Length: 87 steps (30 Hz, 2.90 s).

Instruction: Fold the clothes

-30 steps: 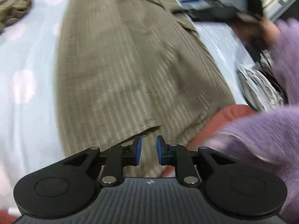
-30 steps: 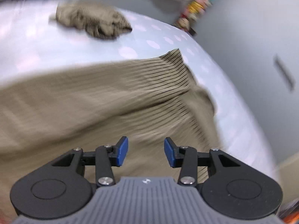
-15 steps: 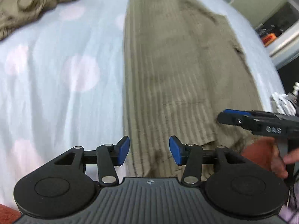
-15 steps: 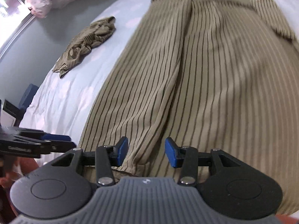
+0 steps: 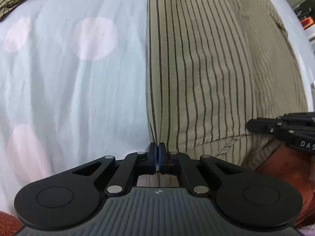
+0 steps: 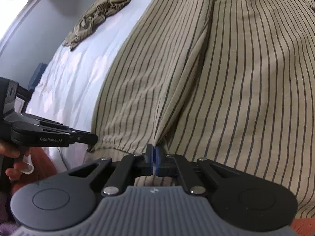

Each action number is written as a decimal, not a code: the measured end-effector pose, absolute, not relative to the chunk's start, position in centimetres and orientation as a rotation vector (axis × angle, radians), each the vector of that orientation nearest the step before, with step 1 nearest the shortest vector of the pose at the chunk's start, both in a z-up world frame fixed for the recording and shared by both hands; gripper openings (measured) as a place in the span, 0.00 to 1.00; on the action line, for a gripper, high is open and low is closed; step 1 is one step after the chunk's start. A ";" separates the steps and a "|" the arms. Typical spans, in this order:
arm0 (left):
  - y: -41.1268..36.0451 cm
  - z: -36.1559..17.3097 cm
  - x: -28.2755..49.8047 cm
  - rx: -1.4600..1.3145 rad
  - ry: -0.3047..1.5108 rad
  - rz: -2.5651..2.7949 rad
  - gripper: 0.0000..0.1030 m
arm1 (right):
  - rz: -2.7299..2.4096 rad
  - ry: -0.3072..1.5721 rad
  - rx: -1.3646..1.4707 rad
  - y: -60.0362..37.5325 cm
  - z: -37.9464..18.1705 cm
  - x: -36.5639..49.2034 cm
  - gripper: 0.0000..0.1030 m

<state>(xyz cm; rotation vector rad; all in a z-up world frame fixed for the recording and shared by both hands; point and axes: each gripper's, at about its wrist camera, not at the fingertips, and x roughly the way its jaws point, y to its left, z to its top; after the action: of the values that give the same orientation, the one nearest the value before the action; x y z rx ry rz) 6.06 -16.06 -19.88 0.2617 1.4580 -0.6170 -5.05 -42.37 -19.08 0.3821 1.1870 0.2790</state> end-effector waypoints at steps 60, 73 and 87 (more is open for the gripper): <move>-17.6 -14.0 2.6 0.087 1.213 -0.590 0.15 | -0.284 0.910 0.631 -65.5 -17.4 -18.3 0.04; -34.4 -9.2 -1.6 0.205 1.232 -0.969 0.24 | -0.162 0.903 0.427 -59.3 -12.2 -14.5 0.03; -45.0 -13.9 -3.5 0.236 1.376 -1.061 0.37 | -0.074 0.899 0.413 -57.3 -12.6 -14.5 0.01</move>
<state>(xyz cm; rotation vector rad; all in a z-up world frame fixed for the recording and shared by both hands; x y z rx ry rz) -3.51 -45.01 -13.89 0.2357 1.3757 -1.0606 -14.55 -57.27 -12.65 0.4130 0.8989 -0.0741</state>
